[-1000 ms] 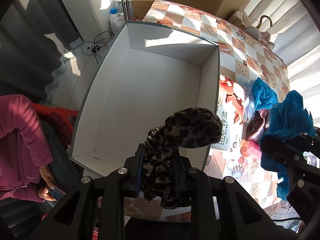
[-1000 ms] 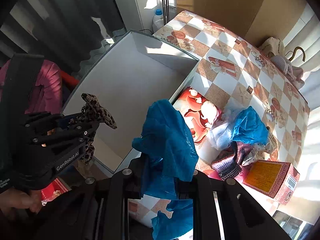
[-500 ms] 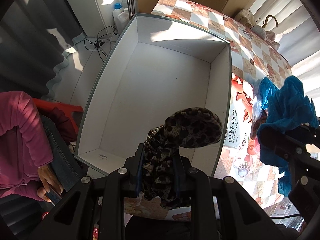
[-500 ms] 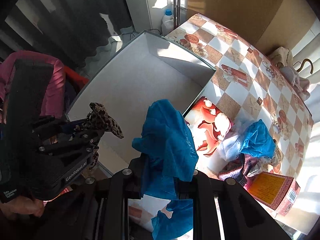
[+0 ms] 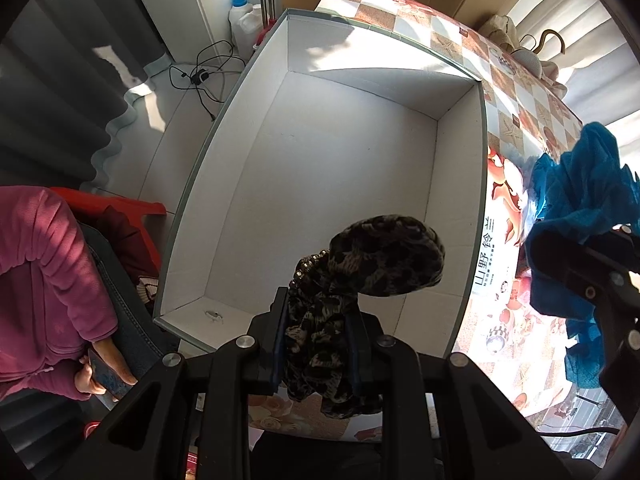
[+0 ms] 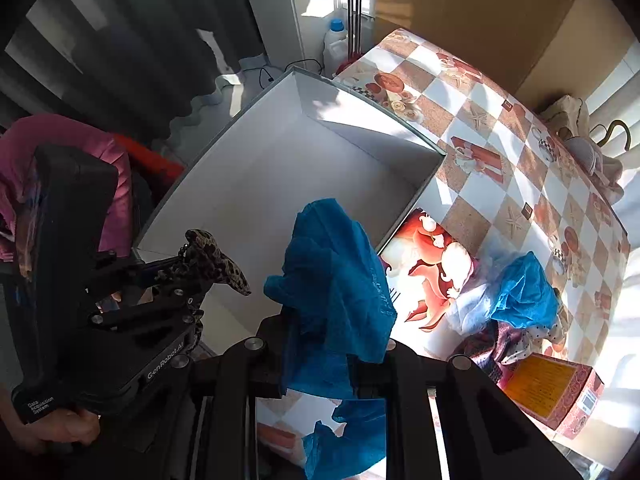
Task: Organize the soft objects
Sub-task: 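Carry the scrunchie and shoe covers with both grippers over the white box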
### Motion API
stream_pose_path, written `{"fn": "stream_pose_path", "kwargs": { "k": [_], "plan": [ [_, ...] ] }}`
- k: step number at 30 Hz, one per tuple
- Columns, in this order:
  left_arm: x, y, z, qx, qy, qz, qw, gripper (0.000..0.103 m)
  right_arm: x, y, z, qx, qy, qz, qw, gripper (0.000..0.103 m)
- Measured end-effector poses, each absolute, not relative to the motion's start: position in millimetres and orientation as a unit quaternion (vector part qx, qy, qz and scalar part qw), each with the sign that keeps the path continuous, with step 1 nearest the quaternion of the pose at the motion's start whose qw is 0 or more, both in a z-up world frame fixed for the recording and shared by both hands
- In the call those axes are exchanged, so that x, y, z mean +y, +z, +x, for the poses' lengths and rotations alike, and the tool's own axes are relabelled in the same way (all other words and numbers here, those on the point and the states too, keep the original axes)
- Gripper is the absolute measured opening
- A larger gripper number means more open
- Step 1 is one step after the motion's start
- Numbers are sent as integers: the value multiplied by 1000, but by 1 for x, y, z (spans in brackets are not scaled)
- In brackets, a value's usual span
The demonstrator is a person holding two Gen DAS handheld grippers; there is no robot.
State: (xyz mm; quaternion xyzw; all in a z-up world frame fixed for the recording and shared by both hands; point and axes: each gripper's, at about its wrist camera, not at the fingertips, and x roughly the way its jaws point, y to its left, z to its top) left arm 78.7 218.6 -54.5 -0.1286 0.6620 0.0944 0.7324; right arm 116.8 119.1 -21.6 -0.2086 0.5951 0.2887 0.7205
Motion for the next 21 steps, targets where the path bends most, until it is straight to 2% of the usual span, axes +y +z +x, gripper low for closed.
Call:
{"fn": "stream_pose_path", "kwargs": {
  "k": [21],
  "plan": [
    [225,-75,102,681,75,-110,720,26,133,-34,144,620,264,-177,718,21]
  ]
}}
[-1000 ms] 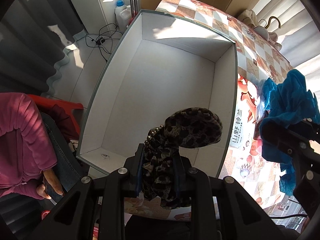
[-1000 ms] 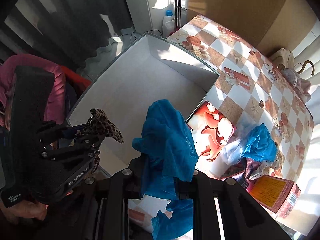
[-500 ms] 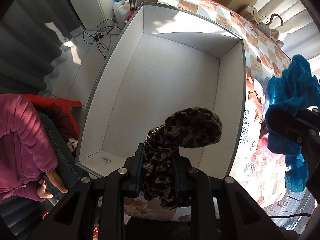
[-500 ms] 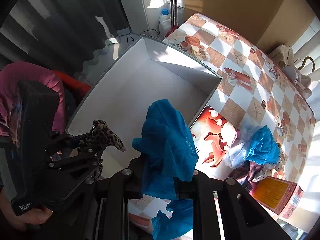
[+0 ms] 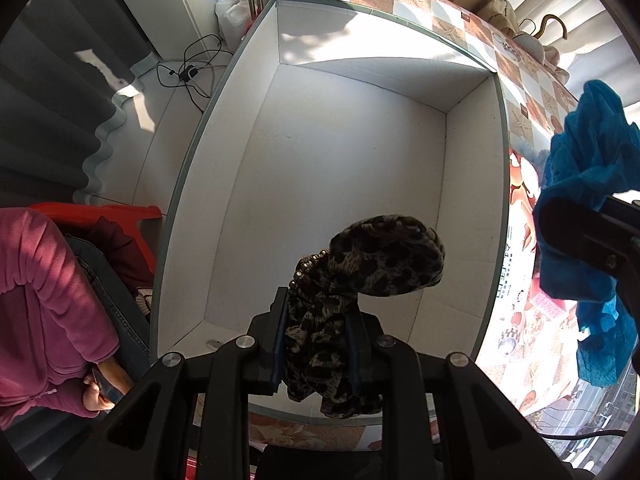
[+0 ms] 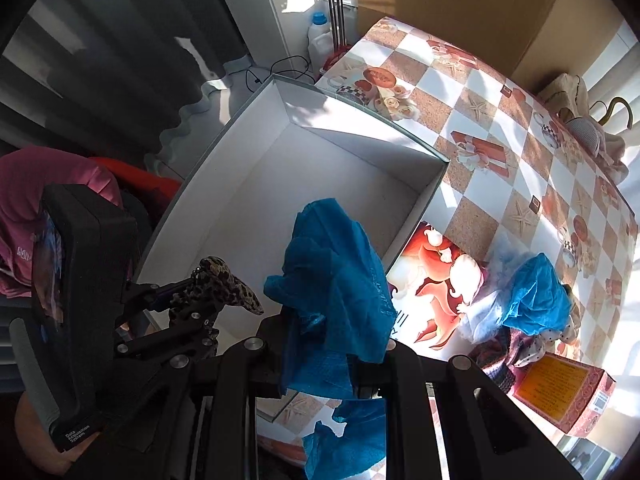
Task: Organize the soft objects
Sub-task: 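Carry the scrunchie and shoe covers with both grippers over the white box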
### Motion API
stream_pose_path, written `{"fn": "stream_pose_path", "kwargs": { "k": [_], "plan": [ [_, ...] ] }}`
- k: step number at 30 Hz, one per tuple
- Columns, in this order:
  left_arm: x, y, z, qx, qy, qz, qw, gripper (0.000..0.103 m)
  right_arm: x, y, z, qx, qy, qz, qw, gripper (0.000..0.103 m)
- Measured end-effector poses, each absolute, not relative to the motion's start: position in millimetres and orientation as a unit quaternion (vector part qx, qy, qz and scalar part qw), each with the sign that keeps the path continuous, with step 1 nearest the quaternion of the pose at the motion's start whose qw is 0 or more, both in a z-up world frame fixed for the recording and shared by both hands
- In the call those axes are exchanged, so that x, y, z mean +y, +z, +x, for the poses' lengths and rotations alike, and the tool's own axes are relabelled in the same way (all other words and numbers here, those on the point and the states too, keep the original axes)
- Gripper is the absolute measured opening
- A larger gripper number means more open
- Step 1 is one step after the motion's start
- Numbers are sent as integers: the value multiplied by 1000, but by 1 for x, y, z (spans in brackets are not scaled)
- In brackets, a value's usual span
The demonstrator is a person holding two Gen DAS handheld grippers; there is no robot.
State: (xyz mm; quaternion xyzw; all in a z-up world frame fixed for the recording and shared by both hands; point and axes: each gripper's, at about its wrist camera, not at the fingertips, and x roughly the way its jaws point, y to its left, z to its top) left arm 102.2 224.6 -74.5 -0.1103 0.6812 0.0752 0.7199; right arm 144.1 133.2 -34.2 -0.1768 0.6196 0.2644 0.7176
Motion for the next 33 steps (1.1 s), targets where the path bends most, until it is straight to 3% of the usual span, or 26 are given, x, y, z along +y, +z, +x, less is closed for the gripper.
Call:
{"fn": "stream_pose_path", "kwargs": {
  "k": [33],
  "plan": [
    [240,-89,173,691,42,-64,719,26,147,-62,207,652,216,-151,711,21]
  ]
}}
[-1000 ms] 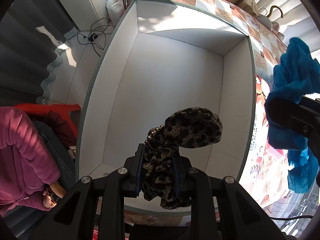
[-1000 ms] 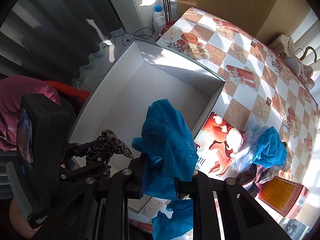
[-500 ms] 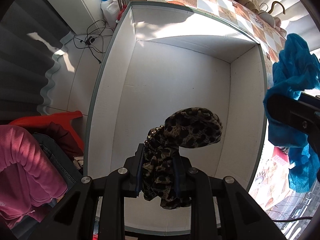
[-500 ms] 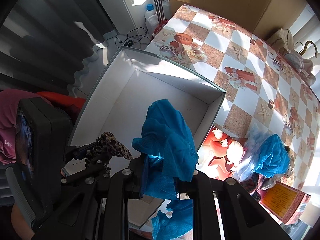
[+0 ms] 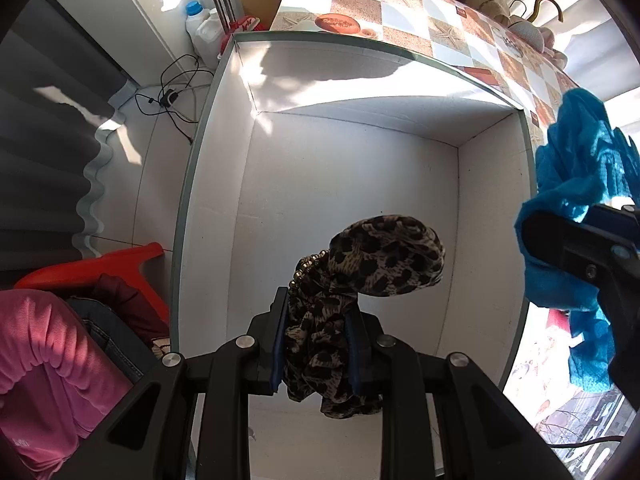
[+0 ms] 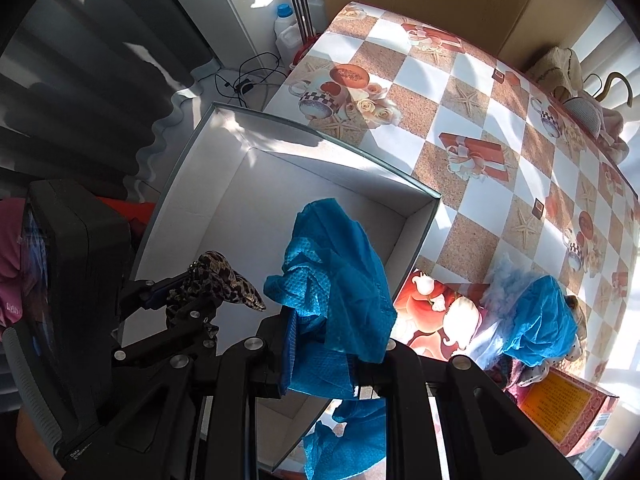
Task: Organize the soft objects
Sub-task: 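Carry the scrunchie and shoe covers with both grippers over the white box, then open the left gripper over the box while the right gripper releases the shoe covers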
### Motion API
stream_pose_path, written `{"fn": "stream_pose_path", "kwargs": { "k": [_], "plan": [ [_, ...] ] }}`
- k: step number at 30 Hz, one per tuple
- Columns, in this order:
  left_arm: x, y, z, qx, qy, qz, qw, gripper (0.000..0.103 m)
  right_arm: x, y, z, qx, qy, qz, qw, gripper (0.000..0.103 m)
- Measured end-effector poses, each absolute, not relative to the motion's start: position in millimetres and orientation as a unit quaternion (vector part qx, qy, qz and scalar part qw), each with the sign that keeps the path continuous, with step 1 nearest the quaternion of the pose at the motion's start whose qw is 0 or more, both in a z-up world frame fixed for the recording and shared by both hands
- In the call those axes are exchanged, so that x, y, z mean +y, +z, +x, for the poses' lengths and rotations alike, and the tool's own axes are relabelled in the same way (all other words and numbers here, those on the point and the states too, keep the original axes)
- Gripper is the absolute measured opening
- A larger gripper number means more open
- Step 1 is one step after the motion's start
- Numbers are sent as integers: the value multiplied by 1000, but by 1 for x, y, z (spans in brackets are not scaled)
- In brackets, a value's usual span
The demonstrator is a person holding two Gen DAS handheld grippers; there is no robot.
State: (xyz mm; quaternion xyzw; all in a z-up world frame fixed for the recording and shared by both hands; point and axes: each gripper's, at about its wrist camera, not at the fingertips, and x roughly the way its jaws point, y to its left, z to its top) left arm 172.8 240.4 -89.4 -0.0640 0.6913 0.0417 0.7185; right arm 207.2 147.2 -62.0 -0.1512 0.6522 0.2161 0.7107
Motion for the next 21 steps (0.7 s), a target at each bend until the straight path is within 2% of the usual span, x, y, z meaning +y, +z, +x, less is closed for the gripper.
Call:
{"fn": "stream_pose_path", "kwargs": {
  "k": [17,21],
  "plan": [
    [250,-87,204,687,47,-57,723,27,164,-61,228,648,223,-163,710,21],
    [248,-89,208,688,47,-49,722,32,164,-61,230,651,226,-158,707,21]
  ]
}}
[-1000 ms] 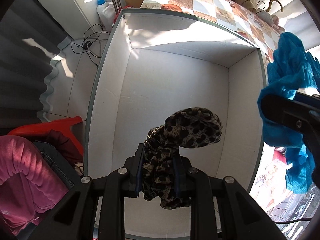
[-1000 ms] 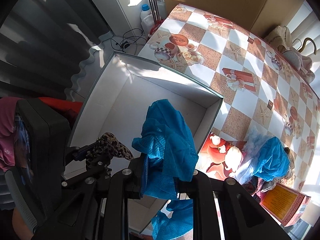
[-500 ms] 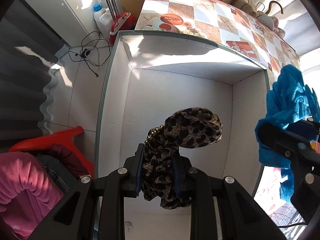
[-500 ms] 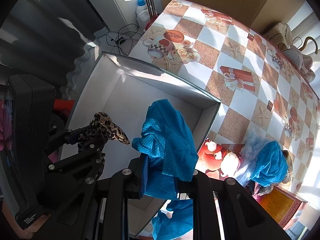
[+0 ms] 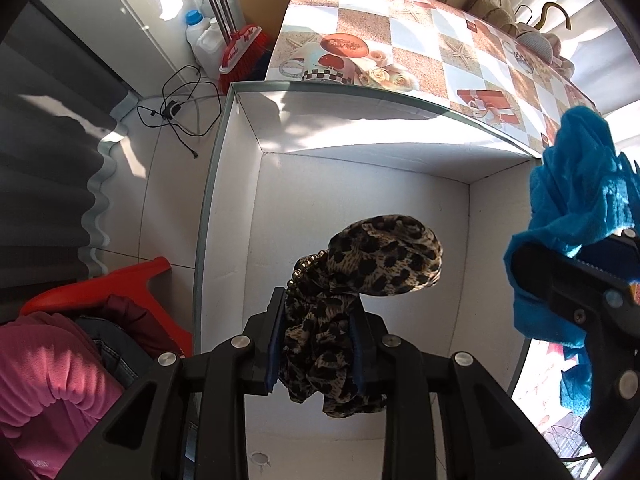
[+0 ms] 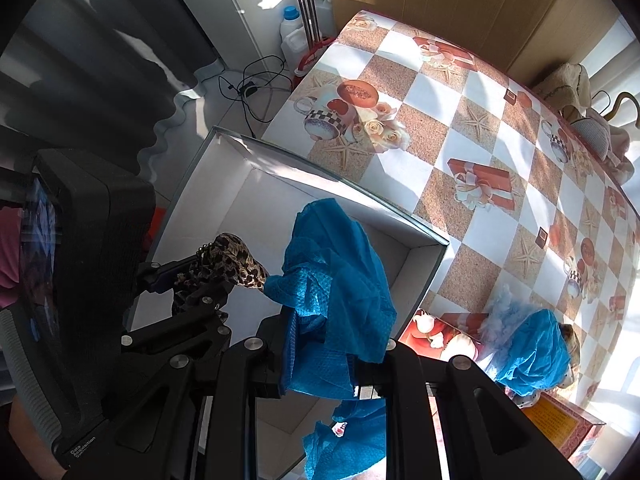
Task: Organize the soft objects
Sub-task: 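Open the left gripper over the box while the right gripper releases the shoe covers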
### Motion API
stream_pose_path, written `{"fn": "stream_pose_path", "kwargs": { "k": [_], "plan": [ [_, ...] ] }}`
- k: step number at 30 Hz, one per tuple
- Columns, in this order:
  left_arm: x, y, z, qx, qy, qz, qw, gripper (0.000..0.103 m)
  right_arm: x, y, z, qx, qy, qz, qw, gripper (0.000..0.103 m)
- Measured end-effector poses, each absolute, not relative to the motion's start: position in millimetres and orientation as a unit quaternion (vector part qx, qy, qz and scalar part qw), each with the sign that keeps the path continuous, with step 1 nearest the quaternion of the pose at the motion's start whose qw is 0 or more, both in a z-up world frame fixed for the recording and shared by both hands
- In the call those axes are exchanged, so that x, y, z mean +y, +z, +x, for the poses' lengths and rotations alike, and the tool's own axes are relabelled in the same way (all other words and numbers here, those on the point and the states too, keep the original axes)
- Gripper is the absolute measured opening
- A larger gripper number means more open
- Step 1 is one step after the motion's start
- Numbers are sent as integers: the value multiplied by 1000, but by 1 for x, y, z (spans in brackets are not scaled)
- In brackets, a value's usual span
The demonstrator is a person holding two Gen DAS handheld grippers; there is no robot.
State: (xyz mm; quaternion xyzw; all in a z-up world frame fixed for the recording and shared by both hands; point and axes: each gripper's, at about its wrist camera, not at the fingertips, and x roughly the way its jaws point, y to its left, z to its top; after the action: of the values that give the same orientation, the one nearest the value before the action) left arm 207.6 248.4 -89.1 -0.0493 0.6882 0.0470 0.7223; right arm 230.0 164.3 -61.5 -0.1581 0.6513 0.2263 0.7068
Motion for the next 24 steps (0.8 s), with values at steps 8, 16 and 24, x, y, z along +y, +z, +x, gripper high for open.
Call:
{"fn": "stream_pose_path", "kwargs": {
  "k": [8,16,24],
  "plan": [
    [252,-83,207,677,48,-42,734,64,156,-54,234,644,222,-144,718,59],
    [253,-66,193,659,50,-63,748,66,141,-41,229,638,222,-112,728,59],
    [240,-61,163,658,56,-88,746,66,132,-41,194,638,227,-131,724,59]
  ]
}}
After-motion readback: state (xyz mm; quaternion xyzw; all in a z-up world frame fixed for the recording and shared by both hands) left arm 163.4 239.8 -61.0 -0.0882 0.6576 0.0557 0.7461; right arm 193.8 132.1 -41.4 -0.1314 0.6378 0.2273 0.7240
